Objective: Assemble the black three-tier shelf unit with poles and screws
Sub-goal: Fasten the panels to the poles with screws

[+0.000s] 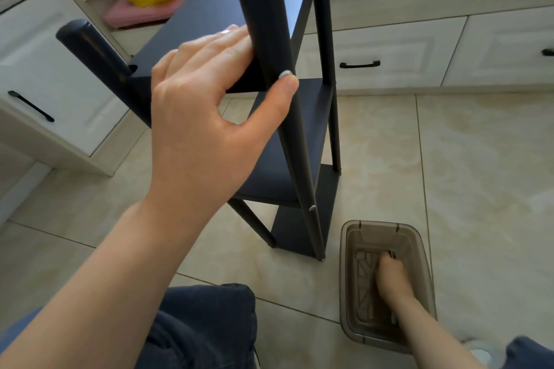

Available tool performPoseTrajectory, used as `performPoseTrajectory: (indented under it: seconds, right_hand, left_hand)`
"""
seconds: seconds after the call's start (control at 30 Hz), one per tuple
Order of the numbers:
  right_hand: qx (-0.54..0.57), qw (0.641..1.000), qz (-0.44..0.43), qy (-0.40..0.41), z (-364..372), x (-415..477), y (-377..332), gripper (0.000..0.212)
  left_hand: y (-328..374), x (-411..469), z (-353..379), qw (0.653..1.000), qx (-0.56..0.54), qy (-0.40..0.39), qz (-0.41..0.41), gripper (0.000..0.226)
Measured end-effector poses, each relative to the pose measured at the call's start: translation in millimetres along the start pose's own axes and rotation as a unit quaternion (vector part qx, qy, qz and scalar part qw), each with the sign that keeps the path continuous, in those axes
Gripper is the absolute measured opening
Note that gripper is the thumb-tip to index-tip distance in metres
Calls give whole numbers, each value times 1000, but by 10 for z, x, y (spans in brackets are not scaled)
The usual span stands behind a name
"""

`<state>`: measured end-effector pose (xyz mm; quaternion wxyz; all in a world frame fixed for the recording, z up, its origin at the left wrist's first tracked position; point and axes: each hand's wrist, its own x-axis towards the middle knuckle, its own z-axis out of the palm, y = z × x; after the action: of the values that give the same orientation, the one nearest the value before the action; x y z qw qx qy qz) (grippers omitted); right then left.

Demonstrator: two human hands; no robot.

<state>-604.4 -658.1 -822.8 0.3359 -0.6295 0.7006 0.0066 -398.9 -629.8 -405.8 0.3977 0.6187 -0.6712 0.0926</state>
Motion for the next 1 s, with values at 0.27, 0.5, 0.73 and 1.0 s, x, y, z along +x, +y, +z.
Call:
performPoseTrajectory:
  seconds: [0.27, 0.5, 0.73, 1.0]
  right_hand:
    - [270, 961, 30, 48, -123, -68, -61, 6]
    - [511, 853, 53, 97, -561, -209, -461, 19]
    - [655, 742, -121, 75, -1376, -642, -1616, 11]
    - [613, 748, -231, 107, -1672, -943, -2483, 13]
  left_hand:
    - [-20, 75, -49, 1000, -2, -13, 18, 29]
    - [-32, 210, -116, 998, 28, -57, 30, 34]
    - [-71, 306, -222, 993, -28, -115, 17, 18]
    - [-493, 537, -460, 986, -88, -129, -51, 24]
